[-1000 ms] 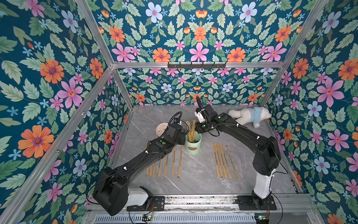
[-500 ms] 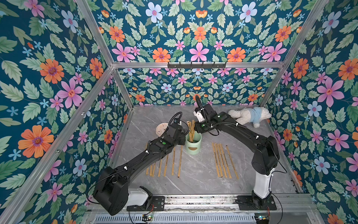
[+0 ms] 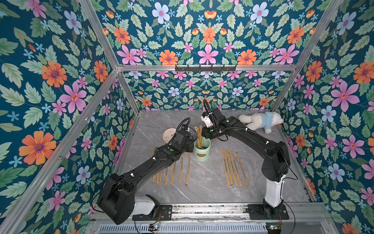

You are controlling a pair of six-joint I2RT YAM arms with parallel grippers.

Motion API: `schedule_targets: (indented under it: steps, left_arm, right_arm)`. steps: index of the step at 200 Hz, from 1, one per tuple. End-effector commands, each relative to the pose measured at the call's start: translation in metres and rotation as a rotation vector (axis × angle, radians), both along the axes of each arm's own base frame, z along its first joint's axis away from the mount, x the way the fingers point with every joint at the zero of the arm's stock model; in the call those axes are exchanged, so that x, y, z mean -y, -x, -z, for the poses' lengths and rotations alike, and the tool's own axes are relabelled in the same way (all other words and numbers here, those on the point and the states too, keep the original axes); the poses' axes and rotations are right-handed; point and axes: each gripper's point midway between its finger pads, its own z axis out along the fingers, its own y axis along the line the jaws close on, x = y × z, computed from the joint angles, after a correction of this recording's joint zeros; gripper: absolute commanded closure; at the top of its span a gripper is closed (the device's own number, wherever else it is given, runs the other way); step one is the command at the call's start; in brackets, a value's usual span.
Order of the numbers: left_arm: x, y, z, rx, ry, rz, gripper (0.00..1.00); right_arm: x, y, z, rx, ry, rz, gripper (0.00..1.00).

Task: Take the straws out of the storage container
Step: Pick up the straw from the container.

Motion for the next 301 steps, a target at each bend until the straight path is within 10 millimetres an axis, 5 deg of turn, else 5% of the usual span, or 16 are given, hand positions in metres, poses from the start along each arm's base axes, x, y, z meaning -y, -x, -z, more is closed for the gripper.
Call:
schedule_targets:
  steps: [1,139,240,301]
  left_arm:
    - [0.001,-0.002,-0.006,0.019,0.017,-0.005,0.55]
    - [0.003,-0.003,-0.005,0.017,0.027,-0.004,0.55]
    - [0.01,-0.007,-0.015,0.029,0.053,0.008,0.55]
    - [0.011,-0.007,-0.018,0.034,0.062,0.011,0.55]
  right_arm:
    - [-0.002,0.0,0.001,-0.005,-0.002,-0.009,0.76]
    - [0.005,0.005,-0.012,0.023,0.011,-0.013,0.91]
    - [0.024,0.021,-0.063,0.105,0.017,-0.013,0.91]
    - [0.033,0.023,-0.064,0.115,0.046,-0.004,0.91]
